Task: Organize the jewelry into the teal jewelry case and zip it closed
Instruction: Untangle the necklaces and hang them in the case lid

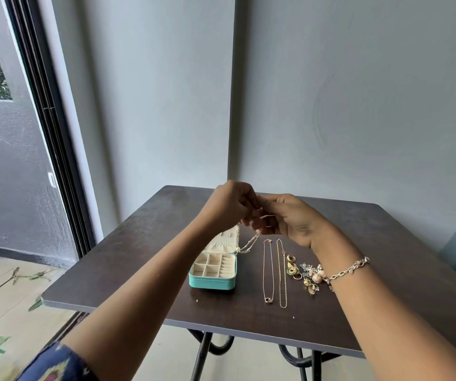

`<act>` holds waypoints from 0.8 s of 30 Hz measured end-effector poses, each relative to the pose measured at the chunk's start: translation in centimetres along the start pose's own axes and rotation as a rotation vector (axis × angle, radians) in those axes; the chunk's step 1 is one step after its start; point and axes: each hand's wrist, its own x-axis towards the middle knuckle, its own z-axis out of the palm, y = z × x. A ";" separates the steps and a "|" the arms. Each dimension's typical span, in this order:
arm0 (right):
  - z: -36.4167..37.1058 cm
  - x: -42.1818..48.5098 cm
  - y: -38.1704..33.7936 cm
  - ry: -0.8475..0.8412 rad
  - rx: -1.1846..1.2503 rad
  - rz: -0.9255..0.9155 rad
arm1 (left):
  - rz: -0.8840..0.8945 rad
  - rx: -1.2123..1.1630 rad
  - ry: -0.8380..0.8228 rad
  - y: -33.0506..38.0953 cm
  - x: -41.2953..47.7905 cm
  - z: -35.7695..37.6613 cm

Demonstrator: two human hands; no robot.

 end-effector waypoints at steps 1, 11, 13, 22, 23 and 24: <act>-0.2 0.0 0.0 -0.013 -0.031 0.016 | 0.013 0.026 0.021 -0.1 -0.1 0.1; -0.2 0.6 -0.7 0.096 -0.440 -0.107 | 0.018 -0.015 0.214 -1.5 -1.0 1.3; 0.0 0.8 -0.8 0.123 -0.488 -0.129 | 0.001 -0.043 0.212 -1.8 -1.0 1.3; 0.7 2.6 -0.2 0.159 -0.419 -0.064 | -0.121 -0.376 0.201 -4.2 -0.5 0.5; 0.8 3.0 -0.1 0.156 -0.406 -0.049 | -0.136 -0.415 0.203 -4.6 -0.4 0.4; 0.8 3.3 0.0 0.150 -0.393 -0.034 | -0.152 -0.441 0.214 -5.2 -0.3 0.4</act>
